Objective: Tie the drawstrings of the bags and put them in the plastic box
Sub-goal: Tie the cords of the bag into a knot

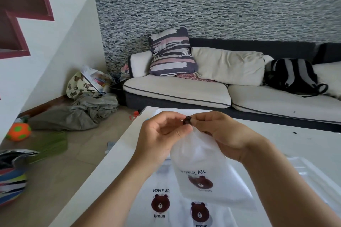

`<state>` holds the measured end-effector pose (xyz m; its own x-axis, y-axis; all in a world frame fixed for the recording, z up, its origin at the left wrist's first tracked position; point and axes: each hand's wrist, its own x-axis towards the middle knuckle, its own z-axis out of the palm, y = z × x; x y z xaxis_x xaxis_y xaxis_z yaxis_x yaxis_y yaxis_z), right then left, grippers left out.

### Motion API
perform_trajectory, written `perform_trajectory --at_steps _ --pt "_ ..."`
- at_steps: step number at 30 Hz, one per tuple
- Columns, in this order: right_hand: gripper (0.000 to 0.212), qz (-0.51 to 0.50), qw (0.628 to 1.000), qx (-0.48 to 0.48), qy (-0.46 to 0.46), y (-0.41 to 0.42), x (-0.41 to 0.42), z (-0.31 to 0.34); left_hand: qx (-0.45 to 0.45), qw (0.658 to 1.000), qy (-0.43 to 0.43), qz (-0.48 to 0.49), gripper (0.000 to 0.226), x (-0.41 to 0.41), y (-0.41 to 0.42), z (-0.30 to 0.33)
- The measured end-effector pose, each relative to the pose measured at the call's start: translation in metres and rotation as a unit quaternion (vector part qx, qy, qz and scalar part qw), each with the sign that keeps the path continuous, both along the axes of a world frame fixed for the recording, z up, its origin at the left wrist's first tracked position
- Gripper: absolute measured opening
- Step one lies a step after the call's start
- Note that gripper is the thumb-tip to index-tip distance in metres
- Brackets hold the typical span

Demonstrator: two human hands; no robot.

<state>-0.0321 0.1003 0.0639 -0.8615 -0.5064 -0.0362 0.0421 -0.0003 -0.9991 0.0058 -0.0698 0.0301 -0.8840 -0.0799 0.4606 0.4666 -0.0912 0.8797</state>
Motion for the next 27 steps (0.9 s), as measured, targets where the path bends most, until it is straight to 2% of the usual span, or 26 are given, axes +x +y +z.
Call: perform_trajectory --at_steps 4,7,12,15,20,23,25,27 --pt "0.026 0.007 0.999 -0.018 -0.030 -0.001 0.001 0.001 -0.052 0.999 -0.005 -0.007 0.034 -0.004 -0.009 -0.002" --pt "0.028 0.004 1.000 -0.009 -0.024 -0.002 0.003 0.000 -0.078 0.997 0.015 -0.004 0.033 -0.007 -0.013 -0.004" --pt "0.029 -0.008 0.999 -0.010 -0.036 -0.002 0.005 0.003 -0.153 0.982 0.081 0.079 0.032 -0.005 -0.010 -0.006" --pt "0.026 -0.012 0.999 -0.009 -0.039 -0.001 0.005 0.005 -0.203 0.960 0.141 0.129 0.022 -0.005 -0.008 -0.006" --pt "0.018 -0.031 0.997 -0.022 -0.060 -0.001 0.008 0.007 -0.180 0.959 0.146 0.165 0.012 -0.007 -0.009 -0.007" --pt "0.015 -0.044 0.996 -0.039 -0.062 0.001 0.013 0.013 -0.116 0.975 0.092 0.164 0.013 -0.009 -0.009 -0.005" --pt "0.026 -0.038 0.997 -0.050 -0.053 0.003 0.017 0.018 -0.077 0.985 0.058 0.140 0.017 -0.010 -0.010 -0.003" --pt "0.033 -0.052 0.996 -0.049 -0.044 0.005 0.016 0.020 -0.087 0.986 0.062 0.128 0.019 -0.009 -0.012 -0.001"
